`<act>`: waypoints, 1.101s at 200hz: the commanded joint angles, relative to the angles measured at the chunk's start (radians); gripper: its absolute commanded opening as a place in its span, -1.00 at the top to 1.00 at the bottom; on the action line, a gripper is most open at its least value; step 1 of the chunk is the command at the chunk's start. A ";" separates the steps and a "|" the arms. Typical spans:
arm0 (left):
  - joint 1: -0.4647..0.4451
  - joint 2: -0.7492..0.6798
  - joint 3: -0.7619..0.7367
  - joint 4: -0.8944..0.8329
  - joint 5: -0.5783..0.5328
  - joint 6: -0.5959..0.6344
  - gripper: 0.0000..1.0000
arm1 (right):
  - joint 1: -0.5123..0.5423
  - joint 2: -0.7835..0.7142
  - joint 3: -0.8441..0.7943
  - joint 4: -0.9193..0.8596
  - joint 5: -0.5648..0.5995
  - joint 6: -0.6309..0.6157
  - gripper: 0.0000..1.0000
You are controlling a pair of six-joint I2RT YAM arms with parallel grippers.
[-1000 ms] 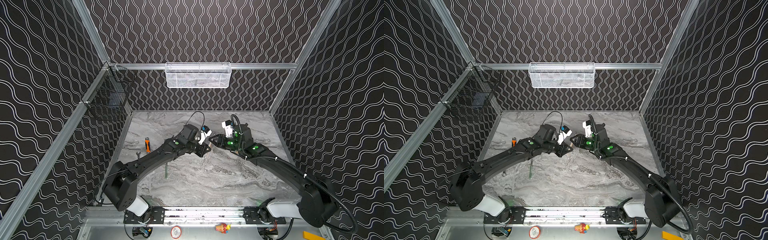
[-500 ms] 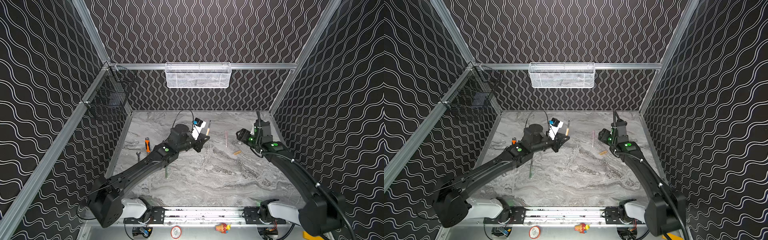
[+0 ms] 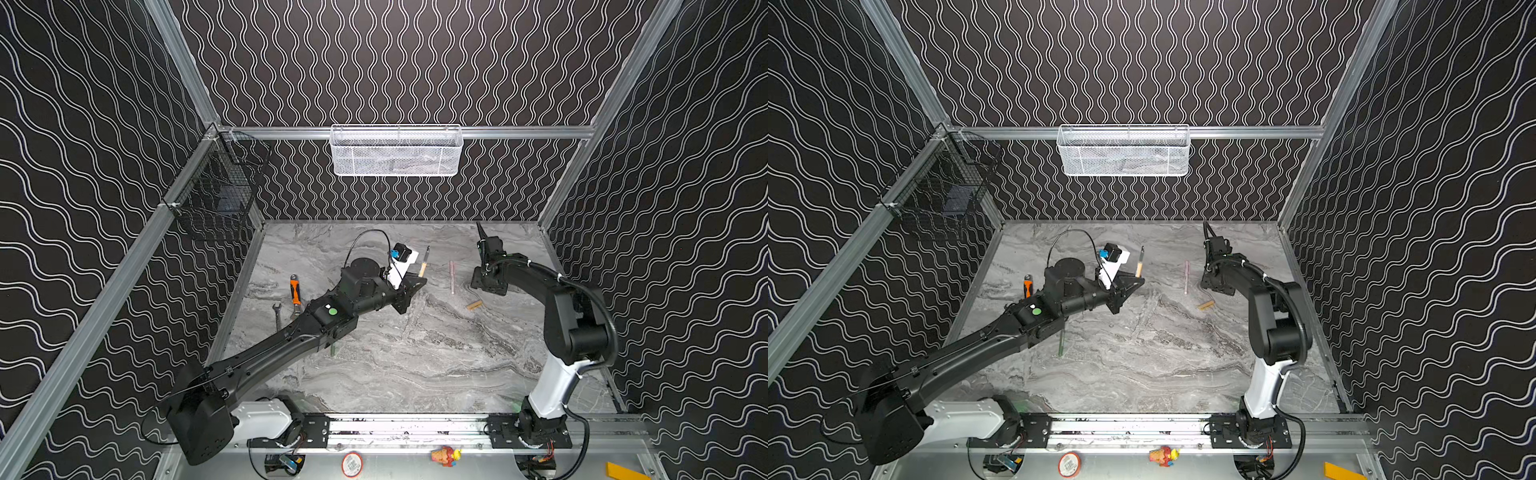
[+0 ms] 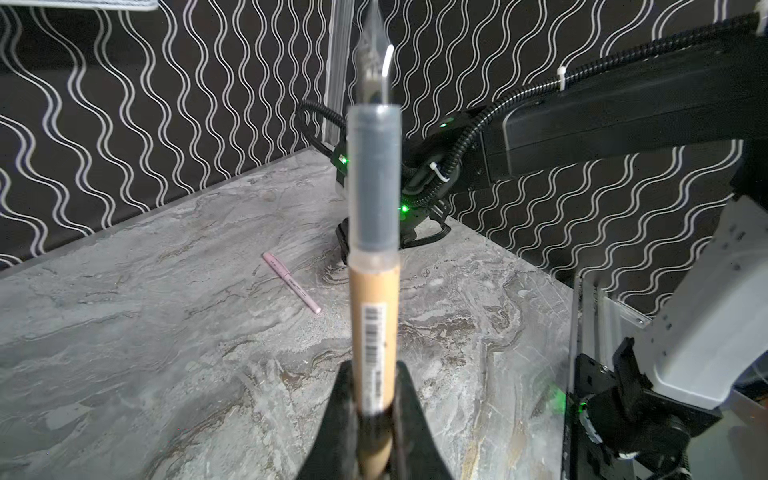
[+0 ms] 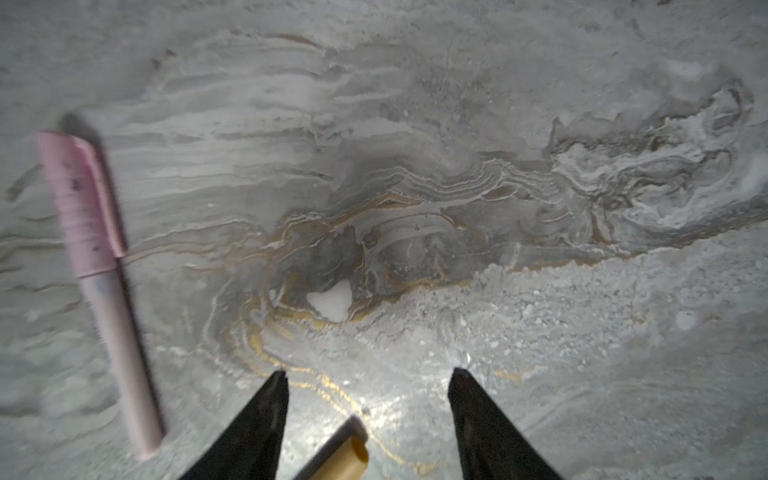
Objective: Insert the pens into the pen caps
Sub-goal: 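Move the right gripper away toward the loose beige cap, then position the right gripper above the beige cap on the table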
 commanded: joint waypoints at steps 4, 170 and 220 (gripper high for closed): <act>0.000 0.002 0.008 0.023 -0.002 0.010 1.00 | 0.000 0.018 -0.010 -0.058 -0.004 -0.016 -0.22; -0.001 0.032 0.027 -0.005 -0.001 0.023 1.00 | 0.063 -0.147 -0.228 -0.056 -0.125 -0.001 0.00; -0.001 0.039 0.028 -0.002 0.002 0.022 1.00 | 0.061 -0.196 -0.179 -0.089 -0.095 0.004 0.08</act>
